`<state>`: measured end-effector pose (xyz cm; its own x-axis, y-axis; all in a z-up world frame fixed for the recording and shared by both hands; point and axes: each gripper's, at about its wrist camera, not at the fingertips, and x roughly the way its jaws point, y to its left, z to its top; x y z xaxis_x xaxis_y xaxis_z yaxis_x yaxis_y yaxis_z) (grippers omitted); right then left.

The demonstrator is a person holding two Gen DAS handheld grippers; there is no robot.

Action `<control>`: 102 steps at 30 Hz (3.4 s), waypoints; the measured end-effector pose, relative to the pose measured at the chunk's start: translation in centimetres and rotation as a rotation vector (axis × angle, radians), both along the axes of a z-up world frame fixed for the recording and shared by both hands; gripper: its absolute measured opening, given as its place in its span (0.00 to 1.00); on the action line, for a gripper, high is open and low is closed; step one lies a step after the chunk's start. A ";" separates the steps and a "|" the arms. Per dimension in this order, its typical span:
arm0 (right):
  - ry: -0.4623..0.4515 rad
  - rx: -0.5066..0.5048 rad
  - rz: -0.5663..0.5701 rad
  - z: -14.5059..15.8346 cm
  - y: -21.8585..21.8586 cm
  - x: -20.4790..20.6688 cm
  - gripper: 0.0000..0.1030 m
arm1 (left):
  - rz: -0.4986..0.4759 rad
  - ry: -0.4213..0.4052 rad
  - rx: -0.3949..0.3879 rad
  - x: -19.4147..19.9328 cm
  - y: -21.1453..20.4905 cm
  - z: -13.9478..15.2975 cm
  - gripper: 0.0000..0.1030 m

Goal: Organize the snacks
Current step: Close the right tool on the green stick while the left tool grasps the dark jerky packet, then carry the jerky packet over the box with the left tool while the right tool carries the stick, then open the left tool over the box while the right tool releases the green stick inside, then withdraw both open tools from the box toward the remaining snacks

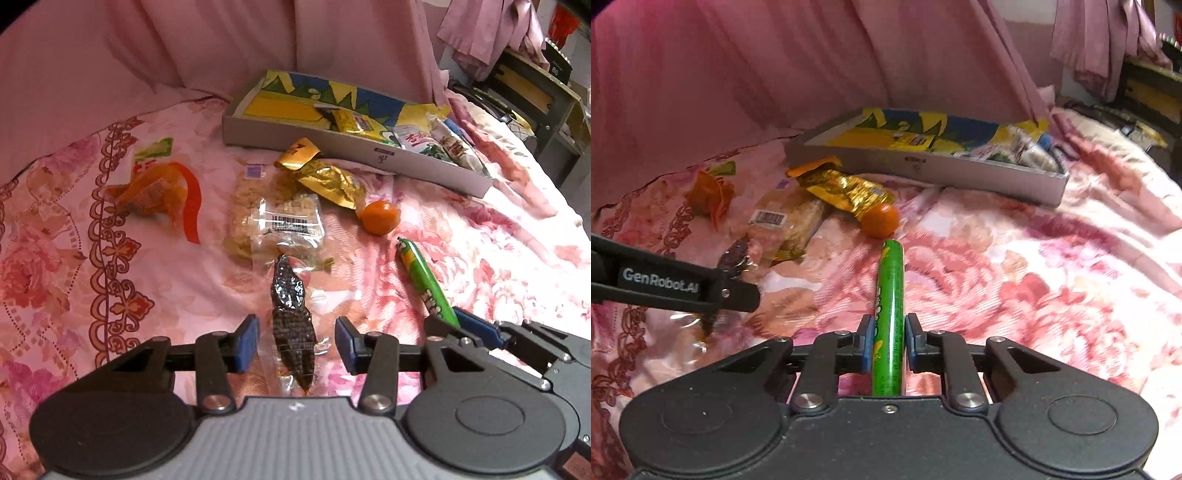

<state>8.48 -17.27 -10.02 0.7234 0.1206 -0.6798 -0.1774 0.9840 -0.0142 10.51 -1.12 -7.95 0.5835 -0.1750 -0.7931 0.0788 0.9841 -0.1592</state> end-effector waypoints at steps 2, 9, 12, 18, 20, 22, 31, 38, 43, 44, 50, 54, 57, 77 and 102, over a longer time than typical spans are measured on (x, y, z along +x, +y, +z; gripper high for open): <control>-0.023 -0.009 0.008 0.2 -0.2 -0.2 0.18 | 0.002 -0.018 0.014 -0.4 -0.4 0.3 0.47; -0.081 -0.032 0.009 1.3 -0.6 -1.1 0.18 | 0.009 -0.068 0.000 -1.2 -1.8 1.9 0.47; -0.111 -0.008 -0.013 2.3 -1.4 -1.2 0.18 | -0.003 -0.102 0.004 -1.0 -2.7 2.9 0.47; -0.184 0.038 -0.069 4.7 -3.9 -0.5 0.18 | -0.012 -0.159 -0.001 0.8 -4.5 5.0 0.47; -0.210 0.043 -0.078 5.4 -4.6 0.1 0.18 | -0.011 -0.178 0.002 1.9 -5.0 5.8 0.47; -0.242 0.038 -0.081 6.0 -5.3 1.0 0.18 | -0.007 -0.193 -0.002 3.0 -5.6 6.7 0.47; -0.372 0.116 -0.092 5.7 -8.9 7.6 0.18 | 0.072 -0.228 -0.029 9.6 -7.3 9.0 0.47; -0.425 0.134 -0.105 4.5 -9.8 13.5 0.18 | 0.140 -0.233 -0.030 16.2 -7.2 8.5 0.47; -0.422 0.131 -0.096 3.4 -9.5 16.4 0.18 | 0.158 -0.226 -0.019 20.1 -7.2 6.9 0.47; -0.420 0.141 -0.095 3.1 -9.5 16.9 0.18 | 0.163 -0.221 -0.020 20.7 -7.2 6.5 0.47; -0.393 0.135 -0.097 1.3 -8.9 19.4 0.18 | 0.170 -0.158 -0.076 22.8 -6.9 4.0 0.47; -0.355 0.124 -0.087 0.6 -8.3 20.6 0.18 | 0.168 -0.121 -0.078 23.7 -6.6 2.4 0.47; -0.335 0.120 -0.080 0.1 -8.0 21.0 0.18 | 0.200 -0.092 -0.123 24.0 -5.8 1.5 0.47; -0.278 0.081 -0.063 -0.8 -6.7 22.0 0.22 | 0.239 -0.014 -0.159 24.6 -5.0 -0.5 0.40; -0.444 0.157 -0.120 7.9 -9.2 13.9 0.94 | 0.291 -0.306 -0.021 14.1 -3.1 8.5 1.00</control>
<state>22.36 -26.49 -2.08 0.9544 0.0948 -0.2830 -0.0727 0.9935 0.0877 24.62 -4.19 0.56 0.8188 0.0177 -0.5737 -0.1553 0.9691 -0.1918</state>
